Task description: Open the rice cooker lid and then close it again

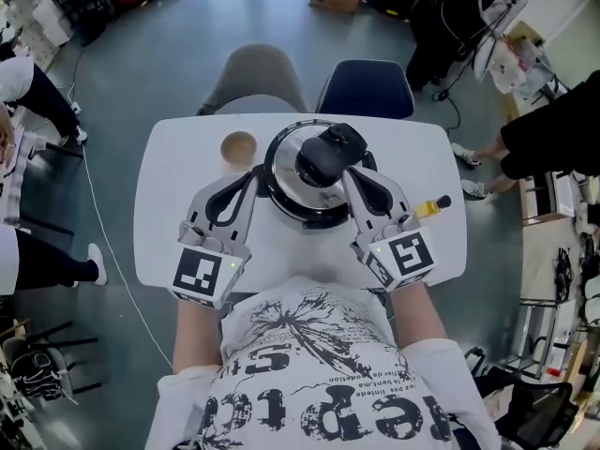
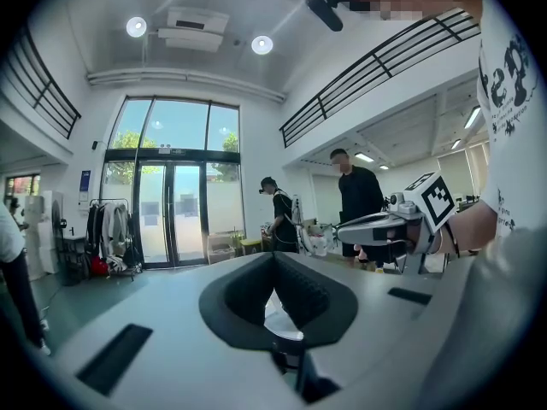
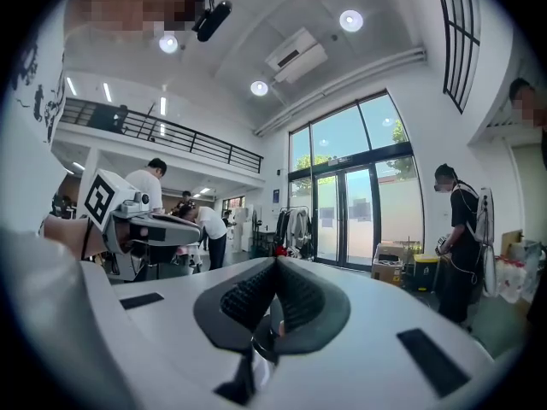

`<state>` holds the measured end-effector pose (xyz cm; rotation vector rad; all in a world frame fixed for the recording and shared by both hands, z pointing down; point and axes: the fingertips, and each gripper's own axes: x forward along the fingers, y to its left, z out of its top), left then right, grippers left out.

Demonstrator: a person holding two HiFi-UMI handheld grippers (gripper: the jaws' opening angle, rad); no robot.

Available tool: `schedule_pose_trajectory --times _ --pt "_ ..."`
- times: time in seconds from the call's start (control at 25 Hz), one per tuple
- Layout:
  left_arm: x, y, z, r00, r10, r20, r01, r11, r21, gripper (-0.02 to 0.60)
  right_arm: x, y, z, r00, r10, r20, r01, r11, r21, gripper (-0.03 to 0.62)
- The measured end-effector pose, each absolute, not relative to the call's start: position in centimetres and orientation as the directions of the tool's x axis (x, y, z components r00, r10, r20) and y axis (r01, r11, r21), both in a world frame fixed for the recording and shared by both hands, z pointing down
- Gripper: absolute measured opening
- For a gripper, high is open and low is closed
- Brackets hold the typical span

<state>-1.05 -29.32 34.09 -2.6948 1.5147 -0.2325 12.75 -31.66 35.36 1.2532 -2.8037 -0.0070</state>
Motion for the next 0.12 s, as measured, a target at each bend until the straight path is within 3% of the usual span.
schedule_pose_trajectory --times 0.12 --pt "-1.15 -29.15 34.24 0.504 -0.855 0.122 -0.847 -0.517 -0.125 0.014 12.70 -31.63 35.43 -0.662 -0.747 0.062 -0.747 0.664 0.035 0.012"
